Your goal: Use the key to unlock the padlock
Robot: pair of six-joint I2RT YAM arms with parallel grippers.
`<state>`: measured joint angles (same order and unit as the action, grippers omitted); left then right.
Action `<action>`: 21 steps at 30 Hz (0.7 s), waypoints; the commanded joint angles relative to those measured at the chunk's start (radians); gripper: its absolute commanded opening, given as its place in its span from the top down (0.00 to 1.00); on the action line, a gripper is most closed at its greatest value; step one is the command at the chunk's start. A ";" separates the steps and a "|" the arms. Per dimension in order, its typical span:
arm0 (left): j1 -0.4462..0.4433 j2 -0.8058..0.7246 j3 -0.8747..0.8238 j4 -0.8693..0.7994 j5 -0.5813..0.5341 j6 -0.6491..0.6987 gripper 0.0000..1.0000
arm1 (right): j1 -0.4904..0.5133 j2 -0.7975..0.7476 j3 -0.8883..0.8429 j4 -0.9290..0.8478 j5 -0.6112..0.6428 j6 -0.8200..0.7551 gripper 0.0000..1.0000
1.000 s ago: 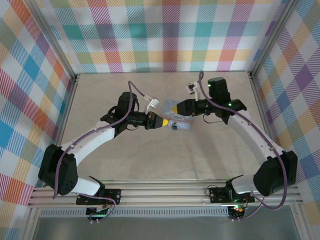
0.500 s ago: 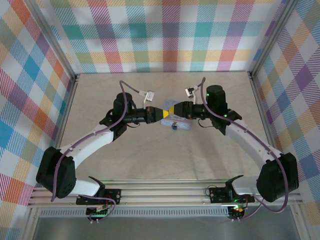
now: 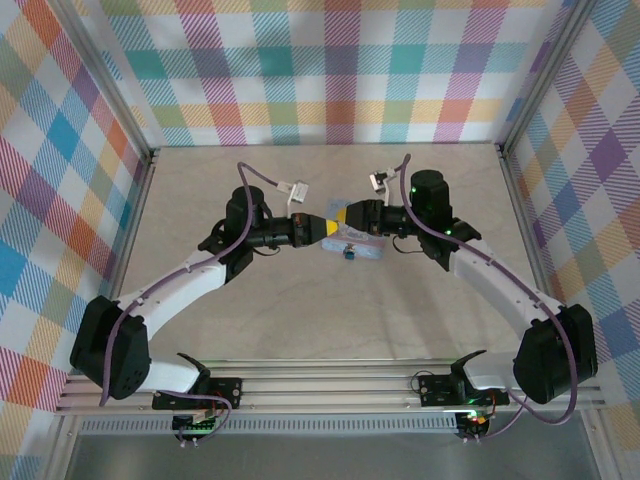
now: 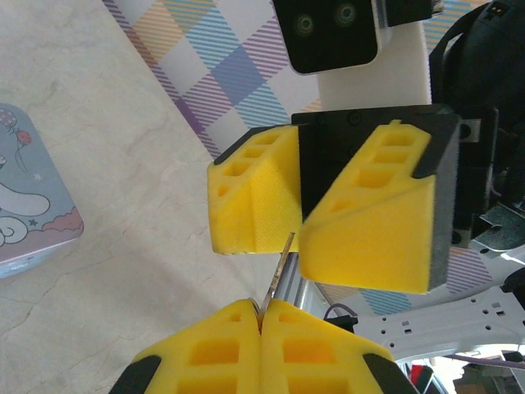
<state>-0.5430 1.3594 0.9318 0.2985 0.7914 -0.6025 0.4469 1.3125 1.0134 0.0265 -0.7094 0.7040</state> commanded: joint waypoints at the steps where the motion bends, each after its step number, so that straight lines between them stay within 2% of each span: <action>1: -0.012 -0.031 -0.011 0.028 0.000 0.018 1.00 | 0.004 -0.021 0.005 0.033 0.006 0.014 0.64; 9: -0.011 -0.011 0.008 0.022 0.007 0.016 1.00 | 0.012 0.017 0.033 0.056 -0.040 0.010 0.71; 13: -0.012 0.005 0.035 0.009 0.015 0.019 1.00 | 0.012 0.040 0.055 0.050 -0.071 -0.018 0.99; 21: -0.012 0.055 0.085 -0.051 0.024 0.085 1.00 | 0.012 0.064 0.139 -0.081 -0.094 -0.156 1.00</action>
<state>-0.5407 1.3918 0.9756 0.2615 0.7799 -0.5697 0.4427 1.3682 1.0931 -0.0181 -0.7597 0.6338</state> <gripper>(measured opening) 0.046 0.052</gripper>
